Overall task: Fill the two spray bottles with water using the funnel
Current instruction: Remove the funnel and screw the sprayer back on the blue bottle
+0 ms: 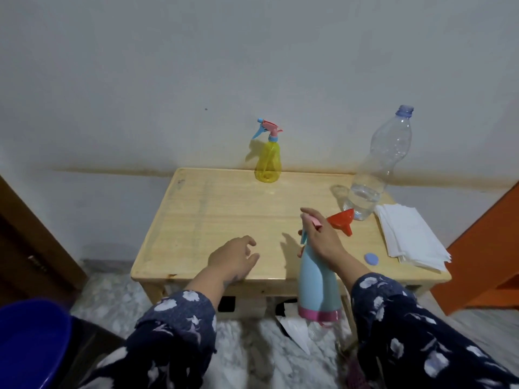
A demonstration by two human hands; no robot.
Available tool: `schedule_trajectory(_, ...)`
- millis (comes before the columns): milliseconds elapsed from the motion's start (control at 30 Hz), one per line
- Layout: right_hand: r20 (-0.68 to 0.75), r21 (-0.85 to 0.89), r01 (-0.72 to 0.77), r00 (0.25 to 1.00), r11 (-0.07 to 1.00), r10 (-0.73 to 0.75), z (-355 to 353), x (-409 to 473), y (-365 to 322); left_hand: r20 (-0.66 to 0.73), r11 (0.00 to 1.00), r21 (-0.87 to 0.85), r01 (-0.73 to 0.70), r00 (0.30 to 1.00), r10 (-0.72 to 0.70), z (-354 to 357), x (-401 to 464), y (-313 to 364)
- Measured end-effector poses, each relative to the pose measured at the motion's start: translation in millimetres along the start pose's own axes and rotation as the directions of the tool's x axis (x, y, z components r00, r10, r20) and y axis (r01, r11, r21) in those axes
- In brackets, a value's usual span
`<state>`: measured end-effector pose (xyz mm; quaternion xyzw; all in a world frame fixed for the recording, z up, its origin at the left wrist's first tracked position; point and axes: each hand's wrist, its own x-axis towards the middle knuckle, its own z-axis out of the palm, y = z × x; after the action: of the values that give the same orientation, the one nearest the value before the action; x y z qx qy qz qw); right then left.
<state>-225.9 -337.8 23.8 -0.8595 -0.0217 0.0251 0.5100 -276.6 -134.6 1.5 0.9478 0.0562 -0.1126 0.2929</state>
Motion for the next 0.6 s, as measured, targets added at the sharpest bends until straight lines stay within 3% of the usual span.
schedule_trajectory(100,0.025,-0.047,-0.023,0.999,0.999,0.024,-15,-34,25,0.009,0.997,0.008,0.070,0.997,-0.070,7,-12,-6)
schedule_trajectory(400,-0.078,0.055,-0.047,0.996,0.997,0.052,-34,-74,48,-0.063,0.986,0.084,0.141,0.989,-0.136,19,-39,-4)
schedule_trajectory(600,0.052,0.058,-0.022,0.998,0.998,0.019,-27,-86,41,-0.108,0.986,0.112,0.121,0.988,-0.109,22,-55,-9)
